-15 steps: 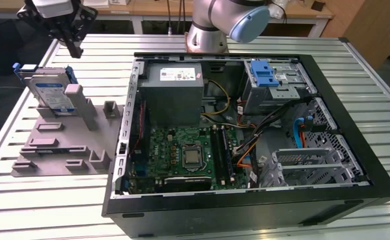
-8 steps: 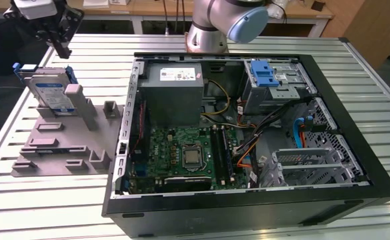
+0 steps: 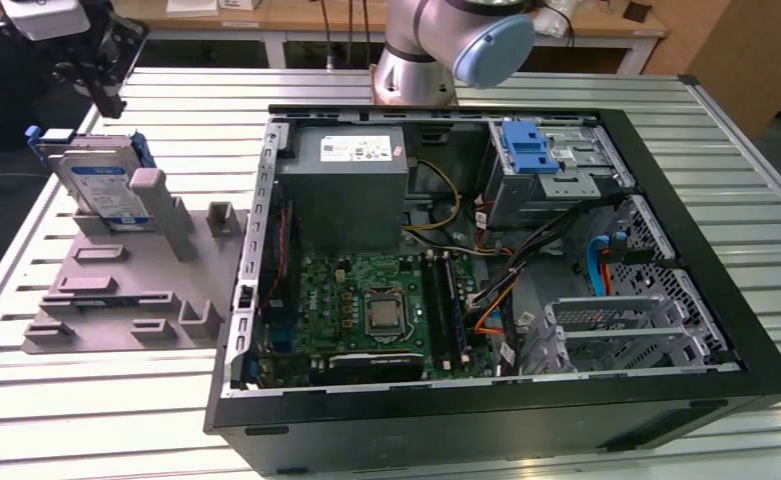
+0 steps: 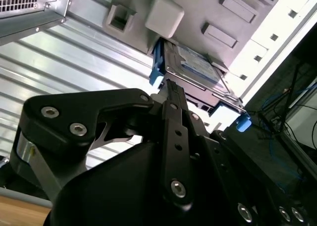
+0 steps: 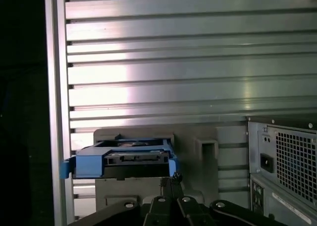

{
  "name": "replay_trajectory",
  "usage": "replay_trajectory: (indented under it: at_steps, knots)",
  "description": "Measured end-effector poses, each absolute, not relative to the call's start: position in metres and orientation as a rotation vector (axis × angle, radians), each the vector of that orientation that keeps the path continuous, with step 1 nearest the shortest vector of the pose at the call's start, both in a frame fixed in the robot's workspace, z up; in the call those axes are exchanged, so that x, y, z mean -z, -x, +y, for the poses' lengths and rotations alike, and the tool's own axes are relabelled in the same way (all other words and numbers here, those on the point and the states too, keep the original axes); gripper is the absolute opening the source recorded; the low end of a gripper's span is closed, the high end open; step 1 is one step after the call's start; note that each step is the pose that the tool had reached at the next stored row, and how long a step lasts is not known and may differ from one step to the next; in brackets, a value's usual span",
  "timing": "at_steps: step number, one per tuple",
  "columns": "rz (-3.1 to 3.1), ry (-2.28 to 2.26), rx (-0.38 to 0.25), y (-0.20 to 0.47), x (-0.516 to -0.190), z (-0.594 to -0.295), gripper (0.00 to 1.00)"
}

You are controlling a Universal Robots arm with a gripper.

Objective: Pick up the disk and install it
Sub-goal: 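Reach for the disk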

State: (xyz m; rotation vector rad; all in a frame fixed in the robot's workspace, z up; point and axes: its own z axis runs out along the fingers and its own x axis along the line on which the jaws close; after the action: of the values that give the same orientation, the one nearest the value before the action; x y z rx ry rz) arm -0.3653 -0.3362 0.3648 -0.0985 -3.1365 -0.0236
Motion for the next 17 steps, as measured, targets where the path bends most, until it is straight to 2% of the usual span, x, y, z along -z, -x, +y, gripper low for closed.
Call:
replay_trajectory:
  at_steps: [17]
  knots:
    - [-3.133,0.099,0.024,0.410,-0.357,-0.329,0.11]
